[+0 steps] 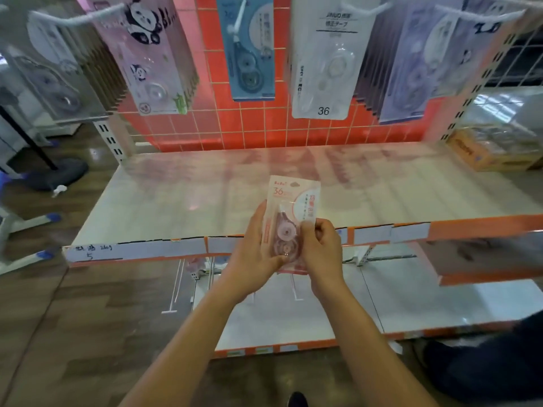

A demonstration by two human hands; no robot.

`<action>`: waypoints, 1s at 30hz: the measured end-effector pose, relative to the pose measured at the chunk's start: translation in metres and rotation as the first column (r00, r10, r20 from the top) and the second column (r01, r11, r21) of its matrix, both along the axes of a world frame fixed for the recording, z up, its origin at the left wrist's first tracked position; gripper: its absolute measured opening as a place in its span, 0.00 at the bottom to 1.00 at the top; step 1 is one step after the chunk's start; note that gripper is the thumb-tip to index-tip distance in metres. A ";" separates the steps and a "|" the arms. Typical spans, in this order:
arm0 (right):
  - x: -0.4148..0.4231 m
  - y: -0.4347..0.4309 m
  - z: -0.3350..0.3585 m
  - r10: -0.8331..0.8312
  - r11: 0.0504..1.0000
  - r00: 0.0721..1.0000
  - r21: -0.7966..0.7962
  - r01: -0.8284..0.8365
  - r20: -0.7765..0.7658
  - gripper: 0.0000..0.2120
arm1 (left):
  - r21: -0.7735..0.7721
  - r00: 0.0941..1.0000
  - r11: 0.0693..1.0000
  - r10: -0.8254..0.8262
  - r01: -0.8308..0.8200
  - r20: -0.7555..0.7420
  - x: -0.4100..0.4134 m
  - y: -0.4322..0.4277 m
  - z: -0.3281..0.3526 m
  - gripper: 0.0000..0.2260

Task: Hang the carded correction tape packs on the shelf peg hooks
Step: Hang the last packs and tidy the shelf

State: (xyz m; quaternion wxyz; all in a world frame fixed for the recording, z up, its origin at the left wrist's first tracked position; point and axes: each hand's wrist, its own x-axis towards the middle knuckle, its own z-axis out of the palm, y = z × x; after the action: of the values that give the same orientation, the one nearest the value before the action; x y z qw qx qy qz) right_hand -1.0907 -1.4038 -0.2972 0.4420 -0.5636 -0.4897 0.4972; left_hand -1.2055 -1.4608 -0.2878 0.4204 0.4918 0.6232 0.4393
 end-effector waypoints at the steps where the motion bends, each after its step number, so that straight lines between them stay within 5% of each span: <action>1: 0.004 -0.003 0.001 -0.010 1.000 1.000 0.009 0.010 0.015 0.06 | 0.000 1.000 1.000 -0.007 0.007 -0.010 0.002 -0.002 0.000 0.45; 10: 0.005 -0.064 -0.021 -0.016 0.999 1.000 -0.045 0.017 0.025 0.05 | -0.102 0.999 0.994 -0.039 0.040 0.006 -0.004 -0.064 -0.023 0.37; 18: -0.030 -0.110 -0.094 0.097 0.990 0.988 -0.112 -0.084 0.120 0.06 | -0.280 0.996 0.956 0.086 -0.092 -0.035 -0.036 -0.124 -0.102 0.15; 30: -0.002 -0.084 -0.253 0.149 0.980 0.958 -0.168 -0.109 0.246 0.09 | -0.459 0.999 0.888 0.026 -0.035 -0.026 -0.014 -0.103 -0.281 0.13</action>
State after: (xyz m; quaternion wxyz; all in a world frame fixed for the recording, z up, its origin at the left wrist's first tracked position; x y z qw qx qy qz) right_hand -1.0922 -1.4875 -0.5502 0.2966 -0.6222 -0.5393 0.4838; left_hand -1.2198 -1.5633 -0.5688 0.5116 0.3728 0.7211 0.2816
